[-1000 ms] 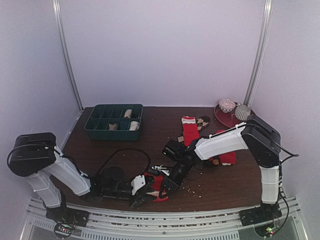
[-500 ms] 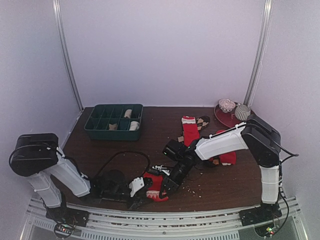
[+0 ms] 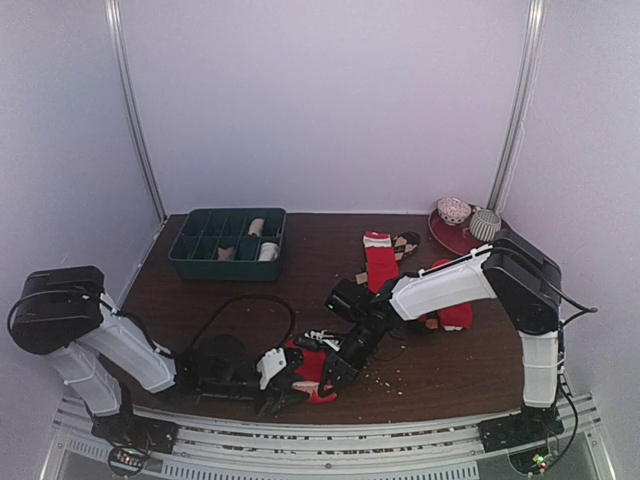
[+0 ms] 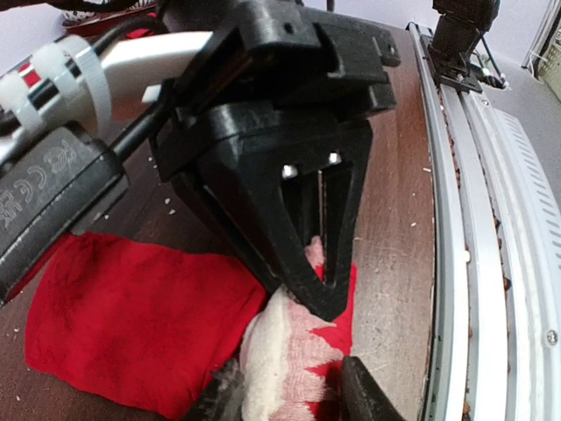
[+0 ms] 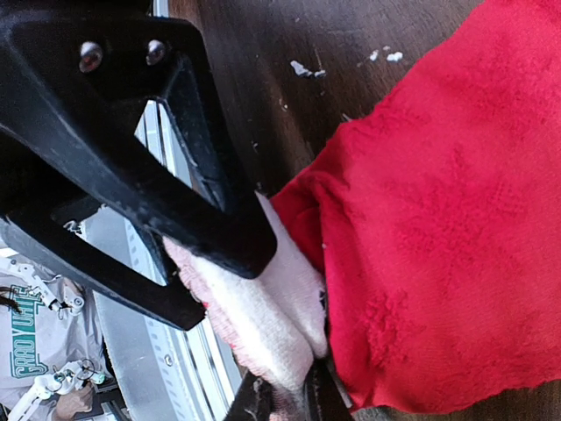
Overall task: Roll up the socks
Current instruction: Roll a pair of socks at the center of the board.
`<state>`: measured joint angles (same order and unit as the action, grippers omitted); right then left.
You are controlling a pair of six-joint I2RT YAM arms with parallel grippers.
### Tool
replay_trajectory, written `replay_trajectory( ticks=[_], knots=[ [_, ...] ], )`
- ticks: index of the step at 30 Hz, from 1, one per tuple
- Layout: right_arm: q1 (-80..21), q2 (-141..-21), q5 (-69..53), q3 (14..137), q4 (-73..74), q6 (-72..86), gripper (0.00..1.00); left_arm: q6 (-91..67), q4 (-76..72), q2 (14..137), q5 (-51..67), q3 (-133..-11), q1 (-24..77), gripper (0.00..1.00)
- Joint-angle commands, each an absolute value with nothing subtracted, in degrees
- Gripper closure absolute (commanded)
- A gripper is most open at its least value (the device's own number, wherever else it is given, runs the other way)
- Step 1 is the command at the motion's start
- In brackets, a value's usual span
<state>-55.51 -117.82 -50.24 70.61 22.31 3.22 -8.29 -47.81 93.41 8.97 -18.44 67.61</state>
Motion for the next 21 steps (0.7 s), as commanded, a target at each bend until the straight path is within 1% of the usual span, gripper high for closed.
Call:
replay_trajectory(
  ticks=[1,4,5,7,8,9,10,14,17,21],
  knots=[
    [-55.3,-123.4,-37.0,66.2,31.5,4.0,0.92,-8.8,-48.2,96.1,9.9,-19.4,67.8,0.64],
    [-55.3,-123.3,-36.9,66.0,31.4,4.0,0.92,-9.7,-49.2,97.8,10.4,-19.1,67.8,0.62],
    [-55.3,-123.4,-37.0,66.0,31.4,4.1,0.92,-9.7,-49.1,98.2,10.5,-19.1,67.8,0.65],
    [-55.3,-123.4,-37.1,66.0,31.5,4.0,0.92,-9.9,-48.8,98.5,10.6,-19.4,67.8,0.75],
    [-55.3,-123.3,-37.1,66.0,31.4,4.1,0.92,-10.0,-48.2,98.6,10.7,-19.6,67.8,0.85],
    [-55.3,-123.3,-37.0,66.1,31.3,4.3,0.92,-10.3,-47.1,98.7,10.7,-20.0,67.8,0.96],
    [-55.3,-123.2,-36.9,66.1,31.1,4.5,0.92,-10.7,-45.9,98.6,10.5,-20.4,67.8,1.0],
    [-55.4,-123.0,-35.7,66.4,30.3,4.8,0.91,-15.3,-42.6,97.5,9.7,-20.0,67.7,1.0],
    [-55.4,-121.9,-34.8,66.1,28.1,5.2,0.87,-19.9,-39.1,97.7,11.4,-20.0,67.5,1.0],
    [-55.5,-114.5,-30.8,62.2,16.7,6.5,0.77,-28.1,-41.5,99.7,18.3,-17.3,65.4,1.0]
  ],
)
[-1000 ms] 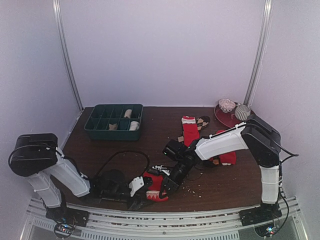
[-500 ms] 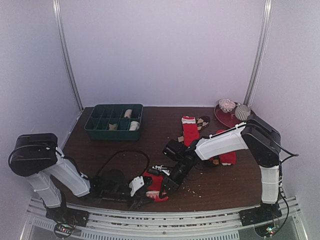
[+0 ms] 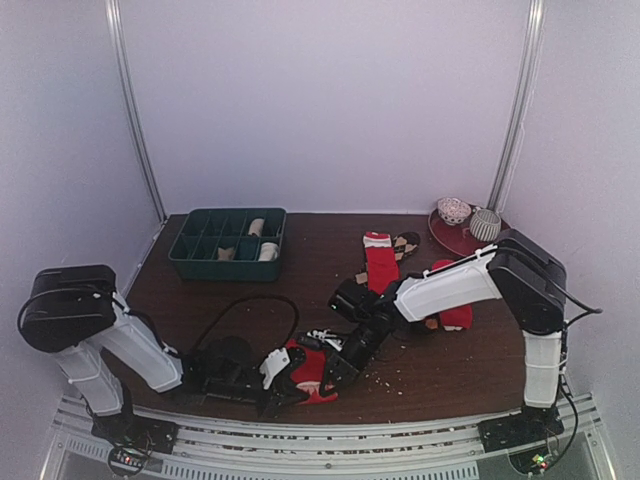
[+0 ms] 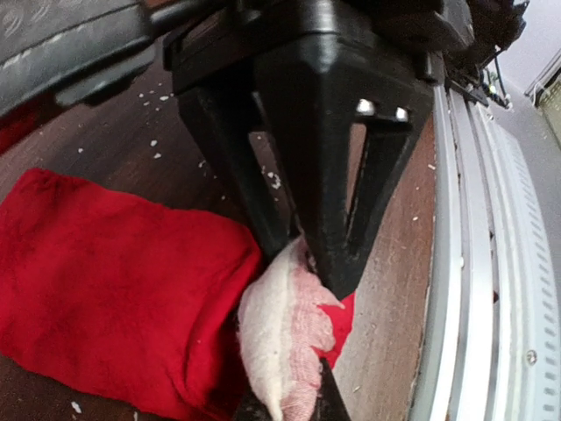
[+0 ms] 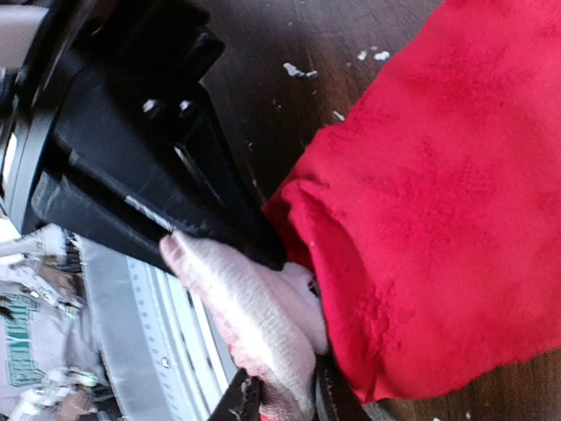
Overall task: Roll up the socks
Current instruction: Roll a pair of socks at the center of the board.
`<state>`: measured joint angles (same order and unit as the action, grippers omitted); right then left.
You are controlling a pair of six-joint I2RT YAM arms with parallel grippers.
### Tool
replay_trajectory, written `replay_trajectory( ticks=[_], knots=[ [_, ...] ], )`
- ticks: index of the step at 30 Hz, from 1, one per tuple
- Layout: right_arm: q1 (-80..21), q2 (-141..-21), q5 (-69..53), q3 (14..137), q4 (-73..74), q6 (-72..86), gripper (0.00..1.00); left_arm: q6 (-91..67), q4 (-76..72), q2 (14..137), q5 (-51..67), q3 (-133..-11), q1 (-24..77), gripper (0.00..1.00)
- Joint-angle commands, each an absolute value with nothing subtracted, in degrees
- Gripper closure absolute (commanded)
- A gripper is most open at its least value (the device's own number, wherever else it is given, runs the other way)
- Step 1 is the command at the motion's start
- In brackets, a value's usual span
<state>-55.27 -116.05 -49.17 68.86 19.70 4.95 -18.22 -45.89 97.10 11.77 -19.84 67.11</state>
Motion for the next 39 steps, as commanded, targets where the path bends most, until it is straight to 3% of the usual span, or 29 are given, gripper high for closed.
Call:
replay_trajectory(
  ticks=[1,3,8,12,19,27,36,37,39],
  knots=[
    [-55.5,-112.0,-28.9,60.4,12.8,6.6,0.76,-30.6,-43.5,100.2,19.9,-16.0,64.6,1.0],
    [-55.8,-105.7,-24.9,56.7,4.4,6.1,0.74,-34.0,-46.2,101.5,22.9,-14.2,62.4,1.0],
    [-60.0,-92.4,-17.7,45.7,-13.0,-7.3,0.53,-37.3,-49.2,104.9,26.9,-12.5,59.8,1.0],
    [-64.5,-91.2,-11.8,43.7,-16.1,-17.5,0.5,-38.1,-49.8,106.6,28.0,-12.7,59.8,1.0],
    [-68.0,-97.9,-13.9,48.6,-14.3,-22.7,0.49,-38.3,-49.1,106.6,28.2,-12.9,59.7,1.0],
    [-68.4,-103.1,-15.1,50.5,-11.9,-22.7,0.55,-38.1,-49.5,107.3,29.1,-12.7,59.8,1.0],
    [-68.5,-106.9,-16.6,53.0,-8.4,-19.4,0.77,-37.0,-49.5,107.7,29.7,-13.4,59.8,1.0],
    [-68.4,-107.0,-17.2,53.2,-7.6,-18.5,0.78,-36.4,-49.1,107.0,29.5,-13.5,59.8,0.97],
    [-68.0,-107.6,-18.8,53.6,-5.5,-16.2,0.8,-34.4,-46.8,104.7,27.5,-14.0,59.8,0.82]
  ],
)
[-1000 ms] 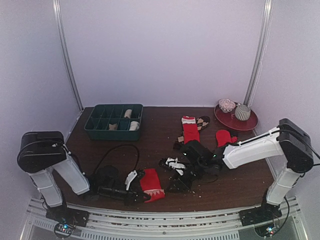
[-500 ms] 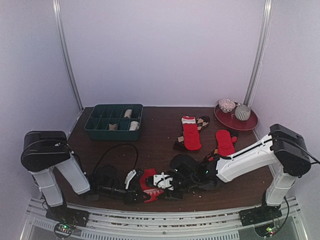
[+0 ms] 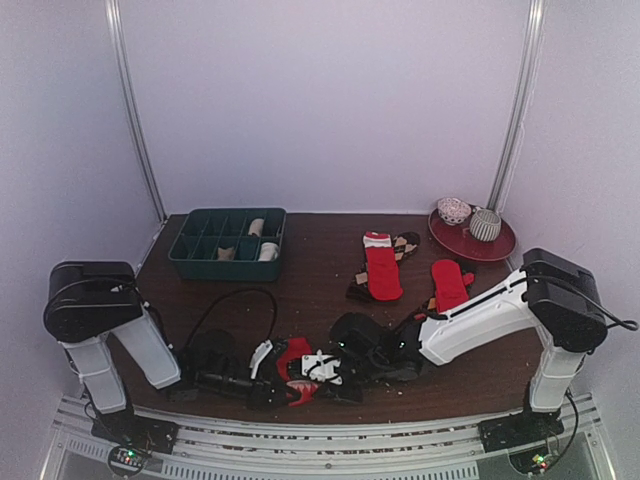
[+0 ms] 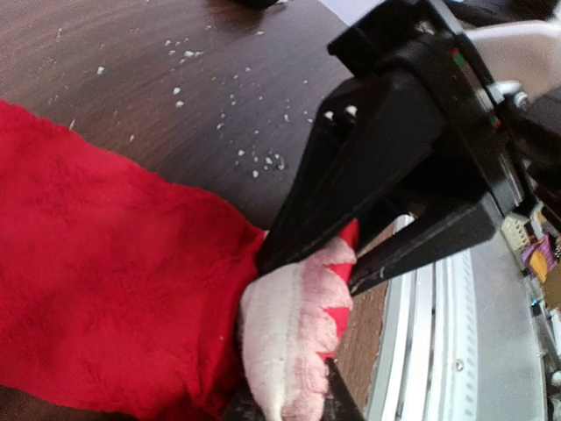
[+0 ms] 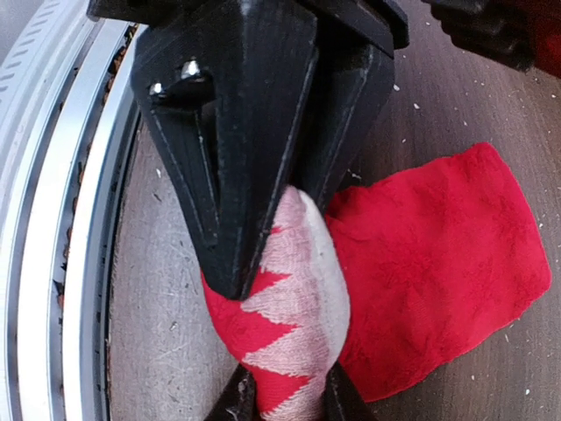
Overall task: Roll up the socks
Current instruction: Roll a pair of socks at the center of the board.
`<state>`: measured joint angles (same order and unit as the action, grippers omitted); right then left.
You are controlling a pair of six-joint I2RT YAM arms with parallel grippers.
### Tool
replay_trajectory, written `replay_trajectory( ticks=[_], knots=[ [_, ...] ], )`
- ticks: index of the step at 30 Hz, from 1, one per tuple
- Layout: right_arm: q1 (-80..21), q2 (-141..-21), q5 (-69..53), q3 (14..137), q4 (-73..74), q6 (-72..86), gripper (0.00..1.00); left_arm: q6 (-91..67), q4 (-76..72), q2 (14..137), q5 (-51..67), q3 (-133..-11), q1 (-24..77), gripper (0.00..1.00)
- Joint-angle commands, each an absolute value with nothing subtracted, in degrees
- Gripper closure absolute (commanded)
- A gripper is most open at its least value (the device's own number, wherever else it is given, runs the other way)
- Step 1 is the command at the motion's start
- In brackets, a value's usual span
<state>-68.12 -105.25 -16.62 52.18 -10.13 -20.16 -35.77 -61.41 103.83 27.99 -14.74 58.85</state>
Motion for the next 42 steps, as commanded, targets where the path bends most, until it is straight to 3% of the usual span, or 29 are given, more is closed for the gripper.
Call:
replay_trajectory(
  ticks=[1,3,8,13,17,23,28,38,42],
  knots=[
    [-67.5,-108.1,-19.0,54.1,-4.1,-14.7,0.8,-33.0,-44.4,103.0,26.0,-14.5,59.8,0.77],
    [-66.3,-108.9,-20.7,54.5,-0.9,-11.2,0.81,-29.3,-38.0,99.2,21.4,-16.4,59.8,0.65],
    [-61.9,-111.3,-25.2,53.8,7.1,-2.4,0.81,-19.9,-28.6,88.1,8.5,-18.9,59.8,0.51],
    [-58.5,-112.1,-29.3,52.7,13.8,4.1,0.81,-12.3,-37.6,80.8,2.0,-15.9,61.1,0.48],
    [-56.1,-112.2,-35.2,52.3,16.2,9.2,0.81,-4.7,-48.7,78.9,3.0,-14.2,62.6,0.44],
    [-54.0,-114.2,-39.4,54.1,20.9,9.2,0.81,1.3,-50.0,87.7,12.4,-20.3,63.7,0.36],
    [-53.1,-115.0,-39.5,54.6,22.1,8.6,0.81,2.9,-50.3,92.7,16.1,-23.5,64.6,0.36],
    [-52.0,-116.0,-39.3,56.1,23.3,7.1,0.81,1.7,-46.9,99.9,16.1,-27.5,65.9,0.57],
    [-52.1,-115.8,-39.1,56.0,23.2,6.9,0.81,0.9,-46.2,101.4,14.5,-28.1,65.8,0.61]
  ],
)
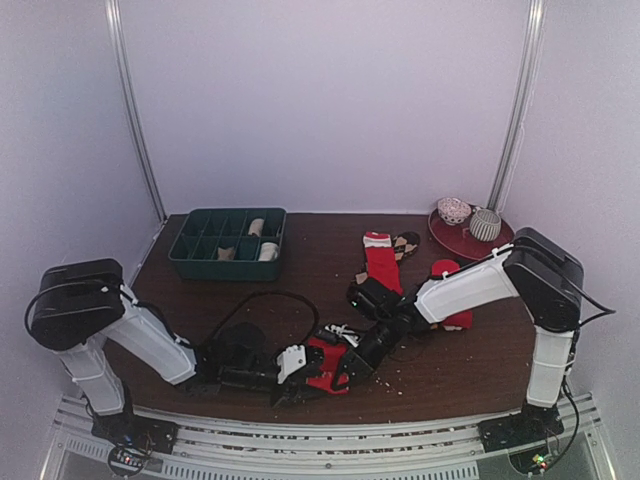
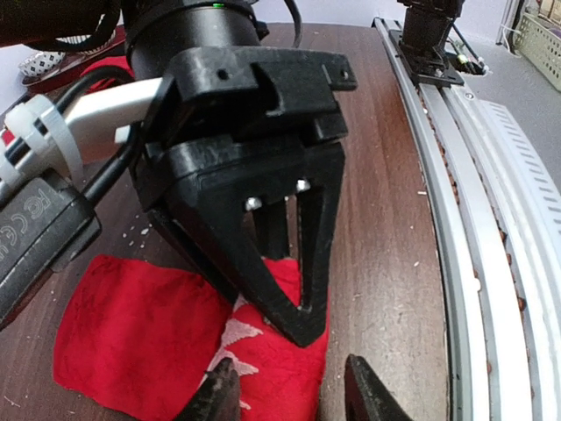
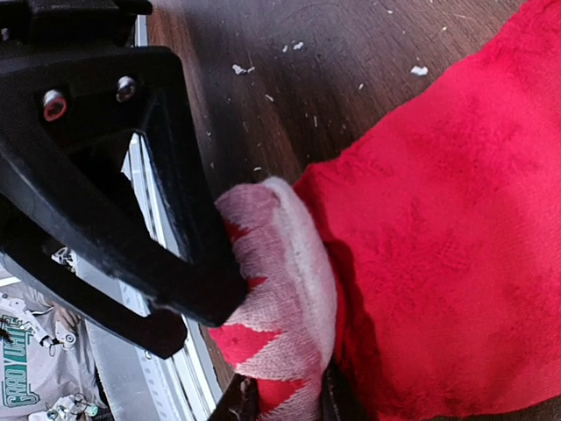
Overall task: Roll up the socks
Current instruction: Roll a pair of socks at the center of the board.
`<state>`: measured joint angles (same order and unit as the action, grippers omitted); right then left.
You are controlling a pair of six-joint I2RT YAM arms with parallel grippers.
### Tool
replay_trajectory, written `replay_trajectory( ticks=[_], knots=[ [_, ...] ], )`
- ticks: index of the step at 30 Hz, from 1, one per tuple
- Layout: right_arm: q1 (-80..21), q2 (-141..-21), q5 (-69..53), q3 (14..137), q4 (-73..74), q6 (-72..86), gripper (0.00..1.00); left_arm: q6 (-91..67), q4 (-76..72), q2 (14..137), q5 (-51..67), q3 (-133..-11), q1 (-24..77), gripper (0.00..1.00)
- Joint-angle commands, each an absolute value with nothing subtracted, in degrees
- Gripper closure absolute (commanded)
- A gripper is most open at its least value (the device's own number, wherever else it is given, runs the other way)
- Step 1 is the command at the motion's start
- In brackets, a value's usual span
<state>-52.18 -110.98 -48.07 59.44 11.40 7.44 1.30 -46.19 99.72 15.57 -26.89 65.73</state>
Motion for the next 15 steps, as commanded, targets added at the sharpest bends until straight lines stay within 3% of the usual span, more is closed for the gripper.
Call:
replay_trajectory(
  ticks=[1,5,11,15],
  knots=[
    [-52.0,-115.7,-38.9,55.9,23.2,6.9,0.81,0.8,-46.0,101.6,14.3,-28.2,65.9,0.62],
    [-52.0,-115.7,-39.1,55.6,22.7,7.1,0.81,0.1,-44.5,102.7,14.2,-29.1,65.8,0.64],
    [-52.0,-115.4,-39.0,55.4,22.3,7.3,0.81,-1.2,-47.2,100.5,11.2,-26.0,65.8,0.52],
    [-52.1,-115.6,-38.9,55.3,21.9,7.4,0.82,-0.5,-45.8,99.9,8.9,-26.3,65.8,0.53]
  ],
)
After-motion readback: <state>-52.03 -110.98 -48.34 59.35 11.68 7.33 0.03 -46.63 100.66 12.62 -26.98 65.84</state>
